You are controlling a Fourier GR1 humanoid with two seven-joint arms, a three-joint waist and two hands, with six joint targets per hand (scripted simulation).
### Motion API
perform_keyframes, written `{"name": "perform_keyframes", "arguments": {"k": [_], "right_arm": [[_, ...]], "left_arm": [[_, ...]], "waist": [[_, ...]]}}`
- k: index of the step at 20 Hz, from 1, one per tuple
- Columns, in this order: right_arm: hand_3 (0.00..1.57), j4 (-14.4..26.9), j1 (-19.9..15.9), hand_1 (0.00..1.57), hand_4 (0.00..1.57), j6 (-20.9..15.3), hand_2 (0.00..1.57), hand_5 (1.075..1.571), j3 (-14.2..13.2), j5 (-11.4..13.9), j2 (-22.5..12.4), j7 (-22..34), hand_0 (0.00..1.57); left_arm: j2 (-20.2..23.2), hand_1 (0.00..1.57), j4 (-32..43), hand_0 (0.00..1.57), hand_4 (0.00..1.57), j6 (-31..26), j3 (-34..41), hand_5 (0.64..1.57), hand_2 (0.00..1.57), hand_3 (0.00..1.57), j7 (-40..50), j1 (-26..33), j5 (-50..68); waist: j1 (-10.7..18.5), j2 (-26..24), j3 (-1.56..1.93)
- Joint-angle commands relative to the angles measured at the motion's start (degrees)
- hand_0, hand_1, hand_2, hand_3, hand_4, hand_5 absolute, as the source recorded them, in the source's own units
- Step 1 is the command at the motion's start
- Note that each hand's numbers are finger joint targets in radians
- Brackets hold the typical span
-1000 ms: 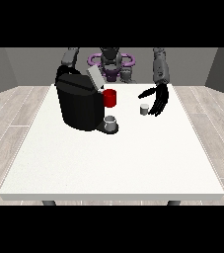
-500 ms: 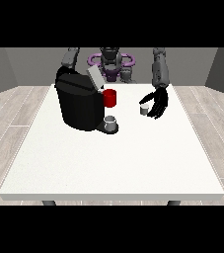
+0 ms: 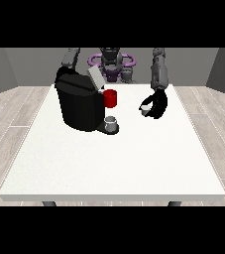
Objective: Insert the coffee pod into the coffee machine and close the lid
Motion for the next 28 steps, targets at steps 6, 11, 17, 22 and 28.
{"name": "perform_keyframes", "arguments": {"k": [6, 11, 17, 22, 28], "right_arm": [[0.00, -2.8, 3.0, 0.00, 0.43, 0.8, 0.00, 1.571, 1.9, -0.8, -0.4, 1.8, 0.00], [0.00, 2.3, 0.7, 0.00, 0.45, 0.8, 0.00, 1.571, -1.2, -2.8, -1.2, -0.2, 0.00], [0.00, 7.9, -1.9, 0.00, 0.49, 1.2, 0.00, 1.571, -3.6, -3.5, -2.2, -2.4, 0.00], [0.00, 8.0, 1.0, 0.00, 0.44, 2.1, 0.00, 1.571, -2.4, -3.5, -2.3, -1.6, 0.00], [0.00, 8.2, -0.7, 0.00, 0.49, 2.3, 0.00, 1.571, -1.9, -4.1, -1.3, -3.3, 0.00]], "left_arm": [[1.2, 1.23, 3.8, 1.23, 0.47, 1.5, -0.3, 1.571, 1.36, 1.31, -2.2, -1.4, -3.4], [1.7, 1.48, 0.7, 1.48, 0.63, -5.7, -1.2, 1.571, 1.47, 1.41, -3.9, -6.1, -2.6], [1.1, 1.29, -2.5, 1.29, 0.56, -9.9, -1.0, 1.571, 1.36, 1.34, -3.1, -10.7, -2.2], [3.3, 1.25, -3.8, 1.25, 0.57, -17.1, -1.2, 1.571, 1.33, 1.29, -2.7, -13.6, -1.6], [3.5, 1.25, -4.4, 1.25, 0.54, -18.4, 0.8, 1.571, 1.33, 1.28, -1.0, -16.7, -1.1]], "waist": [[-1.4, -1.7, -0.07], [0.0, -2.7, -0.03], [1.9, -3.0, -0.03], [1.0, -7.1, -0.03], [0.1, -5.7, -0.04]]}}
